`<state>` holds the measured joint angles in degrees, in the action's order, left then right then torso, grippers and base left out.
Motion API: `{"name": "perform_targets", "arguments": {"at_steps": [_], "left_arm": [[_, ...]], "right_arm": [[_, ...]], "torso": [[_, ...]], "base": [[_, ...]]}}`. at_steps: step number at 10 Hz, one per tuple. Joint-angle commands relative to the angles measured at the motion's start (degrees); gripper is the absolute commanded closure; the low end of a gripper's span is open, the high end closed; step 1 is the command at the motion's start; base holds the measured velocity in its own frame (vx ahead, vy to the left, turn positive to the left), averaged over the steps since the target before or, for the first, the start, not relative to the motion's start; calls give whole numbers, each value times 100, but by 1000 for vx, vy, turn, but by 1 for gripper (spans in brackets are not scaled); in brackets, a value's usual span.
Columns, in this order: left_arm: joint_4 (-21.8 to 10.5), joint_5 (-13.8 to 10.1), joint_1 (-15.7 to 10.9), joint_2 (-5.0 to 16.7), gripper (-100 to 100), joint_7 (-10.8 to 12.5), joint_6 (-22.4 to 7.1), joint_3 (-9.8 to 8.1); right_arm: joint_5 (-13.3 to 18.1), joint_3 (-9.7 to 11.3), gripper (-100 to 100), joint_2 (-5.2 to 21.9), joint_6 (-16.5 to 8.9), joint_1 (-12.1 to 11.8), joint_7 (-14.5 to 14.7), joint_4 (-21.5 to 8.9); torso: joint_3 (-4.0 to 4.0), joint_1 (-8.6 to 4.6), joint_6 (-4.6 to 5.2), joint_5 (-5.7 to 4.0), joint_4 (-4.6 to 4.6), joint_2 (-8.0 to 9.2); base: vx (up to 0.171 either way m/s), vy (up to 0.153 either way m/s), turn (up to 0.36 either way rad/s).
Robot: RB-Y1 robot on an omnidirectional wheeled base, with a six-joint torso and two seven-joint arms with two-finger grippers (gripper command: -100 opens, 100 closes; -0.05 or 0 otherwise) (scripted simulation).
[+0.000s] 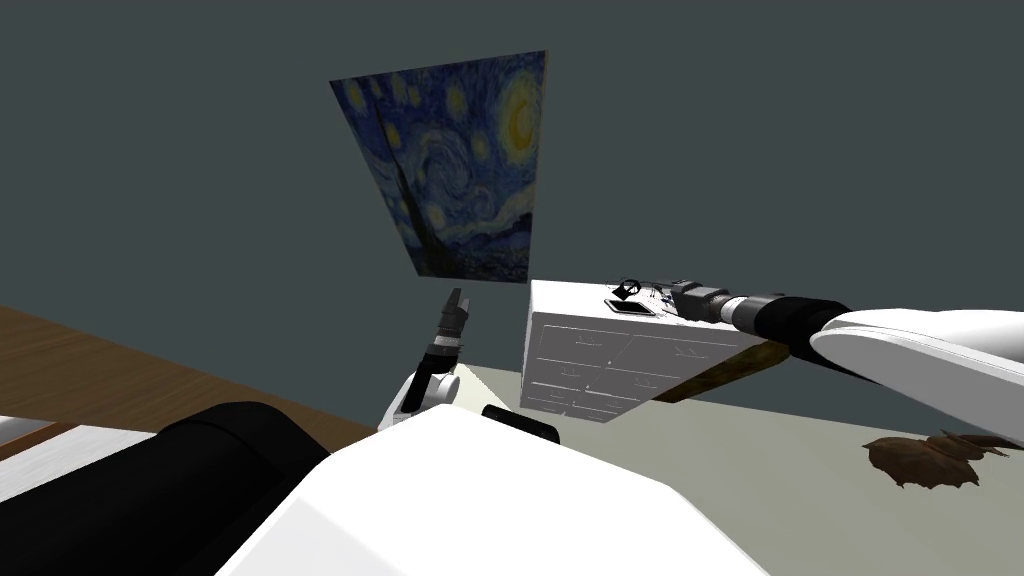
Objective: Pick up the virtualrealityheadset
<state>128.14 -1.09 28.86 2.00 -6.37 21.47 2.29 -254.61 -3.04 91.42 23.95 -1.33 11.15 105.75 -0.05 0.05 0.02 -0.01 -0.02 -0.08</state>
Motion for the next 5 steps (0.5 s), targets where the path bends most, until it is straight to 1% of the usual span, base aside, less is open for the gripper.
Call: {"name": "perform_targets", "arguments": {"at_steps": [1, 2, 3, 4, 5], "left_arm": [[0, 0, 0, 0, 0, 0, 0, 0], [0, 0, 0, 0, 0, 0, 0, 0], [0, 0, 0, 0, 0, 0, 0, 0], [0, 0, 0, 0, 0, 0, 0, 0], [0, 0, 0, 0, 0, 0, 0, 0]], "right_arm": [[-286, 7, -100, 57, 12, 23, 33, -48], [-348, 7, -100, 57, 12, 23, 33, -48], [-572, -1, -100, 156, 39, 48, 52, -106], [-693, -1, -100, 156, 39, 48, 52, -106], [-909, -9, -100, 239, 60, 70, 68, -152]], "torso": [[0, 0, 0, 0, 0, 0], [-1, -1, 0, 0, 0, 0], [1, -4, 1, -1, 0, 2], [-1, -2, 0, -1, 0, -2], [-2, -2, 0, -1, -1, -2]], "base": [[24, 11, 9], [14, 2, -1], [29, 7, 18], [29, 8, 10], [35, 15, 19]]}}
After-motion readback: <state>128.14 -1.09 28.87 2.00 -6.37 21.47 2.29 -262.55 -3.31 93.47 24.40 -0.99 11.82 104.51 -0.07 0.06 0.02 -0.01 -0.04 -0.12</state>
